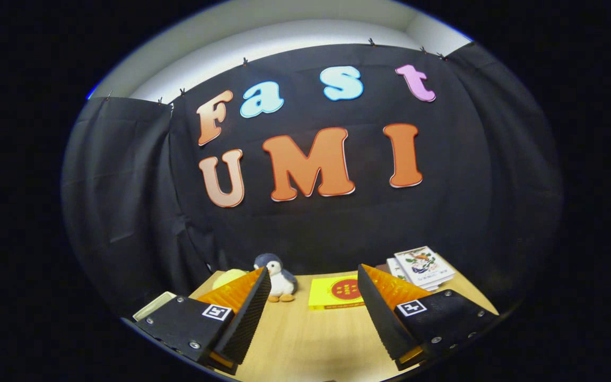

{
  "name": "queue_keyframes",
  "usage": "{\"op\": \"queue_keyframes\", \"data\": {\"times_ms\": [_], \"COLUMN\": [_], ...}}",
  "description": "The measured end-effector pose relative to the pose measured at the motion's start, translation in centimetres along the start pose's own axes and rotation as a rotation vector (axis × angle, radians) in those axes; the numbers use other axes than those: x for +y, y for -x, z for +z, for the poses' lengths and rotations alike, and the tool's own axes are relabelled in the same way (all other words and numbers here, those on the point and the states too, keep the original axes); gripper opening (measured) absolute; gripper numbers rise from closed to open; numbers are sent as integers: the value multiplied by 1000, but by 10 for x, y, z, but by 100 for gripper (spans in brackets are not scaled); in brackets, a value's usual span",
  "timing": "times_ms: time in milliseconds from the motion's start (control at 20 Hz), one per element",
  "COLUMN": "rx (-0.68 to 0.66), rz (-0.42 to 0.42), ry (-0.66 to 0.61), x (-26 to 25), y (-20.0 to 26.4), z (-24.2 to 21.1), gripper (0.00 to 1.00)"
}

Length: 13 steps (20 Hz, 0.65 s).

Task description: Open the storage box then place both shoes into the box .Put the left shoe in first, then the right shoe, with the right side of both shoes facing outward in a uniform manner.

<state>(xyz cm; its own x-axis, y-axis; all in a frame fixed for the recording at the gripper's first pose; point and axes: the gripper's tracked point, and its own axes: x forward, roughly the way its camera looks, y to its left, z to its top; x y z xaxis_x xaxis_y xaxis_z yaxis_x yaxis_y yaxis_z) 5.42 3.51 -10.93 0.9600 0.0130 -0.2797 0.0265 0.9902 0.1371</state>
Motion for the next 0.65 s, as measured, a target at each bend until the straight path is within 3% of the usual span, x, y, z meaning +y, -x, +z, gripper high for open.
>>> {"op": "queue_keyframes", "data": {"times_ms": [400,650], "rx": [-211,-299], "rz": [-74,-37], "ry": [115,160], "x": [-58,-60], "y": [26,36], "z": [55,80], "gripper": [98,98]}}
